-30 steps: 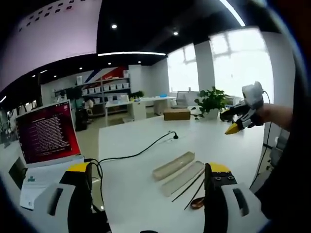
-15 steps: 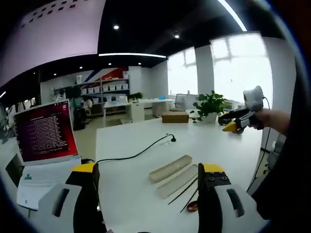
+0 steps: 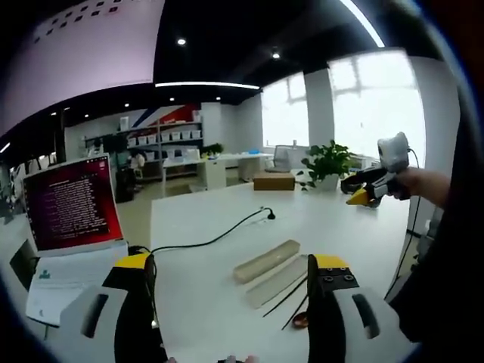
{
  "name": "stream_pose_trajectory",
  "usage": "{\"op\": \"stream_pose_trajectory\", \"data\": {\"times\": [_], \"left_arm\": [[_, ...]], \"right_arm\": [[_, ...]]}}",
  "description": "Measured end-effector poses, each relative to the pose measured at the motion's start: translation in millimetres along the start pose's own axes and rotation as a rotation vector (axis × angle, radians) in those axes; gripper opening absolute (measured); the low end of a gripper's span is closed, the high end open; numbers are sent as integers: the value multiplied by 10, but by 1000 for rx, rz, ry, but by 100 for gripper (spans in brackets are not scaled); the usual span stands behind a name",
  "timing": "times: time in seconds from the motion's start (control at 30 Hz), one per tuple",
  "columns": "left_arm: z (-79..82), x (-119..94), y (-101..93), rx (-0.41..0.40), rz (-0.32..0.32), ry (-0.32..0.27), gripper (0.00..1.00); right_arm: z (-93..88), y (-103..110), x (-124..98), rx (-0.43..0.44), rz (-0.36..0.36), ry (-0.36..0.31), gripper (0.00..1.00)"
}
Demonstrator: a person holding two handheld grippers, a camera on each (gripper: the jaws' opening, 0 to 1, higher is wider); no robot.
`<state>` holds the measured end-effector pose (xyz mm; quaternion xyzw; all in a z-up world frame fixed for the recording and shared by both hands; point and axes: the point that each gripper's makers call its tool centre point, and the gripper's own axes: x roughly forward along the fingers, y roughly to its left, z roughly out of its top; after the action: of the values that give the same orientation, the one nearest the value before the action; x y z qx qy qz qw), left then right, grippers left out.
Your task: Arrange the utensils inside the cutlery case until each visible utensil rests in its matching compartment.
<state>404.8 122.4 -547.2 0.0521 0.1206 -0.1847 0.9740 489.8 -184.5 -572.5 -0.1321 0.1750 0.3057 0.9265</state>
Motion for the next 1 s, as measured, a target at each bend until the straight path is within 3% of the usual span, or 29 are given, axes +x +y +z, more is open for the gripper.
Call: {"op": "stream_pose_trajectory", "data": {"times": [0.2, 0.33, 0.47, 0.7, 0.8, 1.0], "left_arm": [[-33, 105, 9, -11, -12, -8, 85], [14, 204, 23, -2, -21, -8, 85], [71, 320, -11, 8, -47, -14, 85], [-54, 423, -150, 17, -90, 20, 86], [-130, 450, -192, 32, -99, 42, 84], [-157, 438, -227, 12, -101, 49, 85]], "right_arm": [[-108, -12, 85, -32, 1, 53, 67], [-104, -62, 105, -66, 1, 52, 67], [-117, -124, 112, -42, -6, 46, 65], [-210, -71, 135, -39, 16, 62, 64], [-287, 7, 152, -35, 64, 86, 55], [-368, 124, 214, -46, 125, 112, 56]]}}
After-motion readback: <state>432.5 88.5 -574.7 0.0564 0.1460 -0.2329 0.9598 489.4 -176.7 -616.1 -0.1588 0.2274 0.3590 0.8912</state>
